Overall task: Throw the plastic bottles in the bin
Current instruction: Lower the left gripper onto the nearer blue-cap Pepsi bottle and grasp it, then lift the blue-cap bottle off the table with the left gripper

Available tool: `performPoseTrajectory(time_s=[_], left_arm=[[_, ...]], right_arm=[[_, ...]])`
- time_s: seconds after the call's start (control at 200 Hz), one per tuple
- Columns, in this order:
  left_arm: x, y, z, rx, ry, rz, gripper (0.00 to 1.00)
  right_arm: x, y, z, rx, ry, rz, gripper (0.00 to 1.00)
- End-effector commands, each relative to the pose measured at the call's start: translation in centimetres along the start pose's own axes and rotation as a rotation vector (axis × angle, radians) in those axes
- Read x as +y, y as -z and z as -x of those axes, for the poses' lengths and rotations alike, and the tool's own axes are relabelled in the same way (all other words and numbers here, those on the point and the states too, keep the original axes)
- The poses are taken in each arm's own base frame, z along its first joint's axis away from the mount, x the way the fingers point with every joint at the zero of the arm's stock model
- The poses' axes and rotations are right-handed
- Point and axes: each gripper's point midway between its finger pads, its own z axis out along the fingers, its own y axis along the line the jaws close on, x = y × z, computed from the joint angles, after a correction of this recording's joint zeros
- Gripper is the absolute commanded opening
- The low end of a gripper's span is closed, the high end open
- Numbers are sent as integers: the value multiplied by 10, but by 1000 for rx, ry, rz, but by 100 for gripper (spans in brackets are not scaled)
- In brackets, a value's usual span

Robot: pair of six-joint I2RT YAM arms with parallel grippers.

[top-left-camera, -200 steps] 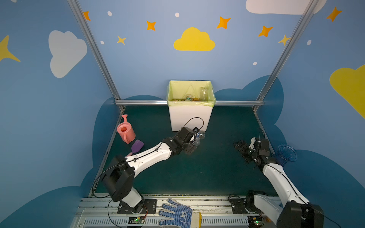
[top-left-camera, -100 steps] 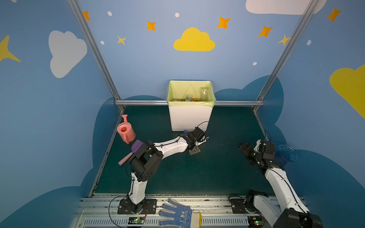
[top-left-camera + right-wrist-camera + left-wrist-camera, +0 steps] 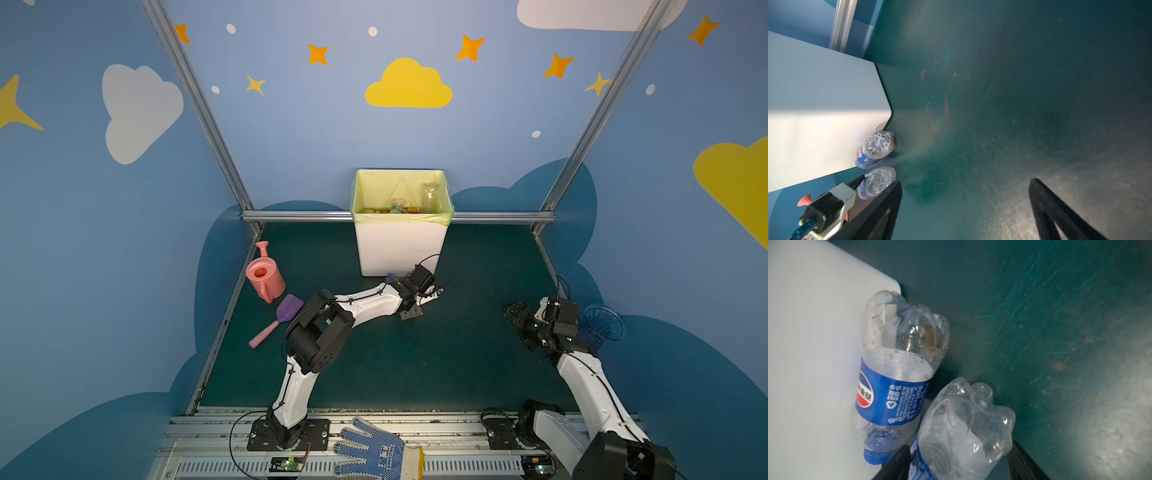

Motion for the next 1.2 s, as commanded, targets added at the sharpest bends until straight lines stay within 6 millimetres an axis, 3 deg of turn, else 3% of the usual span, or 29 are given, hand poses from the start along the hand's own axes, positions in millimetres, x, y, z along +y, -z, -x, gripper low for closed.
performPoseTrajectory(time_s=[0.0, 0.155, 0.426, 0.596, 0.676, 0.841, 0.881, 1.191], left_arm=[[-18, 2, -12, 40, 28, -94, 58], [-24, 13, -19, 45, 80, -121, 48], [-31, 30, -40, 118, 223, -125, 46], [-25, 61, -24, 48, 333, -120, 46], [-10, 72, -19, 29, 359, -74, 49], [10, 84, -14, 31, 327, -14, 72], [11, 82, -16, 34, 318, -11, 78], [-3, 56, -39, 92, 276, -119, 99]], right_arm=[[-5, -1, -3, 6, -1, -6, 94], [-7, -3, -3, 8, -16, -3, 94], [-7, -5, -5, 18, -28, 7, 94], [-7, -6, -4, 16, -35, 8, 94], [-5, -6, -5, 22, -41, 20, 94], [-5, -6, -6, 32, -45, 21, 94], [-5, -5, -6, 31, -45, 22, 94], [-8, -3, -7, 24, -46, 16, 94]])
